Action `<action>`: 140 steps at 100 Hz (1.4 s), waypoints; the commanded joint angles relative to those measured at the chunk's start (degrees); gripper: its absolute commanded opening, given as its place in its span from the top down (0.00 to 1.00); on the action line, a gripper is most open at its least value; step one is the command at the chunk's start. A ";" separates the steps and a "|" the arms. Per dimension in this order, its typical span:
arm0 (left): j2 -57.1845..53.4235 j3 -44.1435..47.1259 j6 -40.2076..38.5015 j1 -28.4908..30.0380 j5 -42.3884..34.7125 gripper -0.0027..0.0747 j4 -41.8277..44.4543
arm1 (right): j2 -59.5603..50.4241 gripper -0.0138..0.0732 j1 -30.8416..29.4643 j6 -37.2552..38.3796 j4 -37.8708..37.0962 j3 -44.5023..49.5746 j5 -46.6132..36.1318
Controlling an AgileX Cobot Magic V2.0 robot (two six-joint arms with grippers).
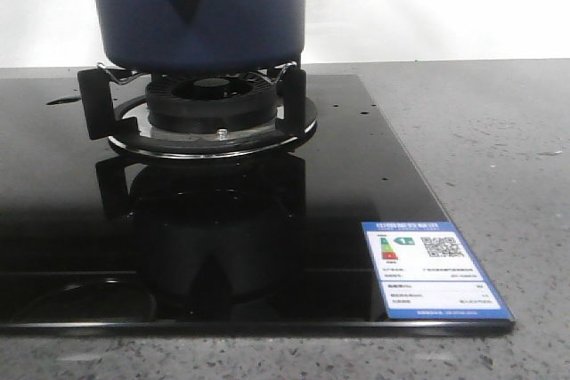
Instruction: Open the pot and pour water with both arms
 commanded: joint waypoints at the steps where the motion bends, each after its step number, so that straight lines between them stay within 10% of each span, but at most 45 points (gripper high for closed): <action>1: -2.09 -2.30 -0.60 0.14 2.12 0.55 -4.63 | -5.56 0.89 -0.32 -0.19 1.04 -1.82 0.71; 45: -2.09 -2.42 0.08 -1.80 13.60 0.55 -11.45 | -12.25 0.89 -24.47 3.96 10.49 -23.50 80.54; 65: -2.09 -2.42 1.94 -6.68 12.07 0.55 -11.45 | -10.09 0.89 -37.06 5.67 9.85 -24.49 102.15; 140: -2.09 -2.42 2.81 -7.83 11.73 0.55 -11.45 | 0.71 0.89 -44.29 5.67 6.85 -12.65 105.93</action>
